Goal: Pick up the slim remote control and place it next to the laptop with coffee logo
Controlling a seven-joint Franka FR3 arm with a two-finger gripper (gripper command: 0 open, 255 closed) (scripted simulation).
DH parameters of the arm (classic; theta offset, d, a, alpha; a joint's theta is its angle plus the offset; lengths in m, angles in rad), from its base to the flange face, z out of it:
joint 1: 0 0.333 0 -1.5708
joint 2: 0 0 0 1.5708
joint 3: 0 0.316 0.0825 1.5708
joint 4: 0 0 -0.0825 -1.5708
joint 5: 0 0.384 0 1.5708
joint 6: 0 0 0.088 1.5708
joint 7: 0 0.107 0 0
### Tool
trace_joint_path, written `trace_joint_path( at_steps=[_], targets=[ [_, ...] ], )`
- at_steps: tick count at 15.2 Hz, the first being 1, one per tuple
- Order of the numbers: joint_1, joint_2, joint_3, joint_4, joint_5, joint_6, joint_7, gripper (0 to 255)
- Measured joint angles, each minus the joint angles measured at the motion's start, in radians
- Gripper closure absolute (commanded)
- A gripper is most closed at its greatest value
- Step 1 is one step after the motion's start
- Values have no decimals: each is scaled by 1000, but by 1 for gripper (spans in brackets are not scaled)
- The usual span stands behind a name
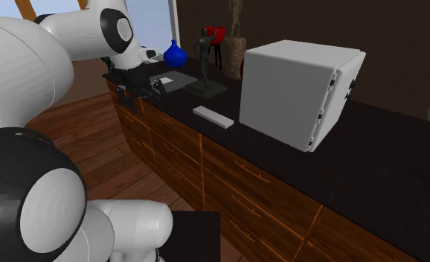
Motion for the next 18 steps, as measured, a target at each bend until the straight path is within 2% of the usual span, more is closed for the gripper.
trace_joint_path(
  at_steps=[2,4,11,18],
  targets=[
    [0,4,-13,-3,-6,7,-20,0],
    [3,30,-55,2,-23,28,-90,0],
    [14,175,-238,56,-78,118,-407,0],
    [43,413,-399,202,-58,197,-730,0]
  ],
)
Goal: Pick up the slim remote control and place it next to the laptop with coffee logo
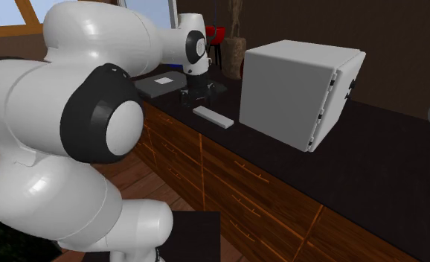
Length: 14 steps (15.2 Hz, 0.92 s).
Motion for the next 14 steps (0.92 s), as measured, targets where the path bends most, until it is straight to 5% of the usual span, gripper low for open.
trace_joint_path(
  at_steps=[6,14],
  targets=[
    [7,241,-100,193,88,15,-277,0],
    [4,278,-109,132,103,107,-310,0]
  ],
)
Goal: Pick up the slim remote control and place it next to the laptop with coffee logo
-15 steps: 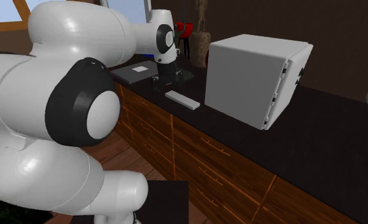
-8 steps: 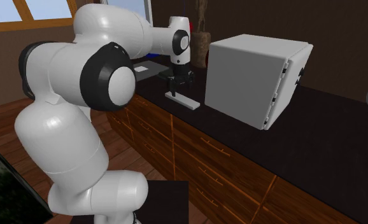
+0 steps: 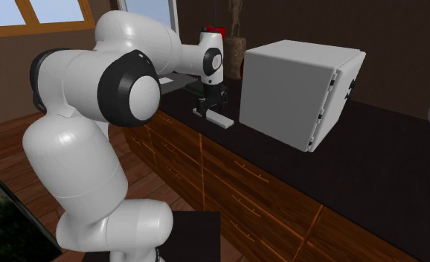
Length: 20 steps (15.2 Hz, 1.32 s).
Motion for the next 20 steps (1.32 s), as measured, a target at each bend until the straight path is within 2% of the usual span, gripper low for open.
trace_joint_path(
  at_steps=[6,7,17,20],
  targets=[
    [0,3,0,-8,1,11,0,0],
    [0,3,0,-8,1,11,0,255],
    [0,2,0,-7,1,11,-1,255],
    [0,-1,0,16,0,-16,-1,255]
  ],
)
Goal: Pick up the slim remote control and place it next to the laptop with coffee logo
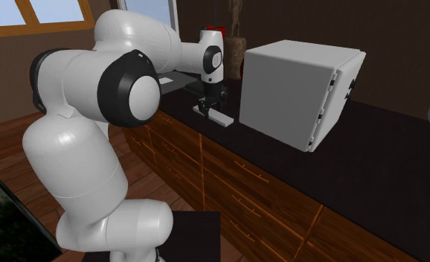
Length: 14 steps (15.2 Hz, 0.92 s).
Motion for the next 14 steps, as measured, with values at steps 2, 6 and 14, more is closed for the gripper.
trace_joint_path(
  at_steps=[2,6,14],
  targets=[
    [2,-2,2,25,0,-27,3,255],
    [2,-13,4,65,-5,-77,5,255],
    [3,-3,3,184,0,-187,-1,255]
  ],
)
